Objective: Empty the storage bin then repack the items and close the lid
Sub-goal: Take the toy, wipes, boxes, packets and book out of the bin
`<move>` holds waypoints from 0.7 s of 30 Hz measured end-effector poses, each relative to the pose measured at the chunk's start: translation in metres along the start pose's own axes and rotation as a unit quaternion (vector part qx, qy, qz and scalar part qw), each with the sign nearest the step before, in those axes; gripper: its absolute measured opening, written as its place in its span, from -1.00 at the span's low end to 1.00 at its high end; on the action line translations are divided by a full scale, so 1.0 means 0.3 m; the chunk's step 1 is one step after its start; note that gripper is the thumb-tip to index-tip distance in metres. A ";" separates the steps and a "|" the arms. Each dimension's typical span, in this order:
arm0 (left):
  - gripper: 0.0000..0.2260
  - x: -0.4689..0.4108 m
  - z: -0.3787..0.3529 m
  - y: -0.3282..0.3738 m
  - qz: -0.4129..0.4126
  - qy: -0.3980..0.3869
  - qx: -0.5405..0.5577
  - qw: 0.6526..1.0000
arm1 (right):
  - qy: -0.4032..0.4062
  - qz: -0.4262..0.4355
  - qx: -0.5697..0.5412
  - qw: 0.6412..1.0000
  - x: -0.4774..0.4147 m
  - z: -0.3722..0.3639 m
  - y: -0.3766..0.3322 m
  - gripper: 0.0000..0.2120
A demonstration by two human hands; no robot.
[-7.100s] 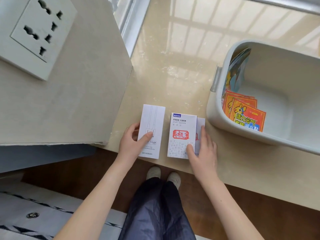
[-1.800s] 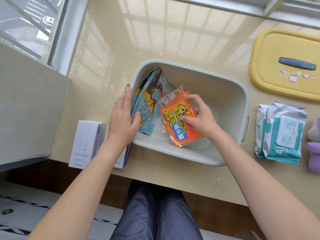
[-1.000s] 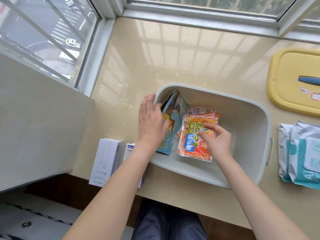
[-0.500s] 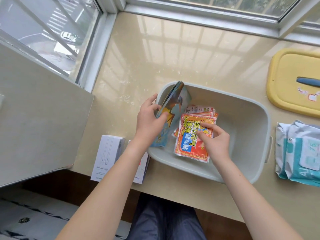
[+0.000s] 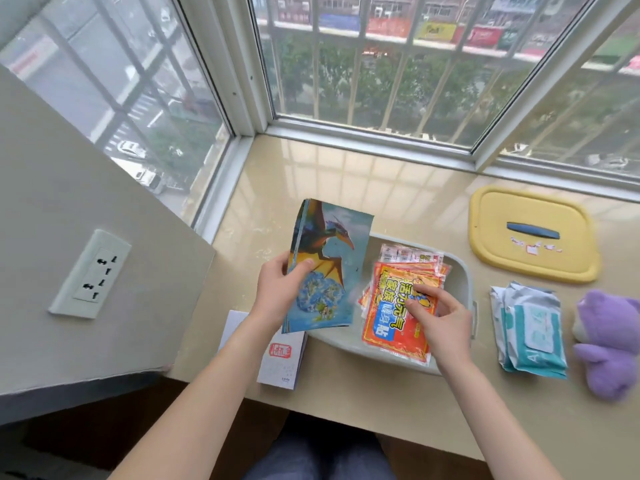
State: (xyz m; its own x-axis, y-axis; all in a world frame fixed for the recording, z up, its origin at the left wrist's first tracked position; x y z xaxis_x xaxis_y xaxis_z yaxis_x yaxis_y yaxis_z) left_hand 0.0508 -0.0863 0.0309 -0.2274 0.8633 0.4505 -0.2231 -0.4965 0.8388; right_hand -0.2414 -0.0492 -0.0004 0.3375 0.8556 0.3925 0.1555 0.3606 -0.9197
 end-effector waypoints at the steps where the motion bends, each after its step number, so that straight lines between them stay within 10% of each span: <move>1: -0.97 0.022 0.013 0.013 0.003 -0.011 0.015 1.000 | 0.006 0.008 0.000 1.000 0.031 0.014 -0.036 -0.77; 21: -0.85 0.326 -0.109 -0.077 0.049 -0.234 0.059 0.969 | 0.135 0.010 -0.099 0.986 0.453 0.404 -0.117 -0.76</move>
State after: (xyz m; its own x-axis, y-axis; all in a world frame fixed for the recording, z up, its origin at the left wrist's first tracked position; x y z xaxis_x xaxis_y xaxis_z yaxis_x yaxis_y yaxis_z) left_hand 0.0026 0.0065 0.0455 0.2197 0.7724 0.5959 -0.1056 -0.5884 0.8016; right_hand -0.3135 0.0995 0.0838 0.5729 0.7225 0.3870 0.3146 0.2422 -0.9178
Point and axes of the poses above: each hand's wrist, its own x-axis away from the middle knuckle, its own z-axis out of the back of the hand, y = z × x, the point moved 6 cm from there along -x, towards the middle knuckle, and after that the axes turned 14 degrees about -x, right-handed, at the moved point
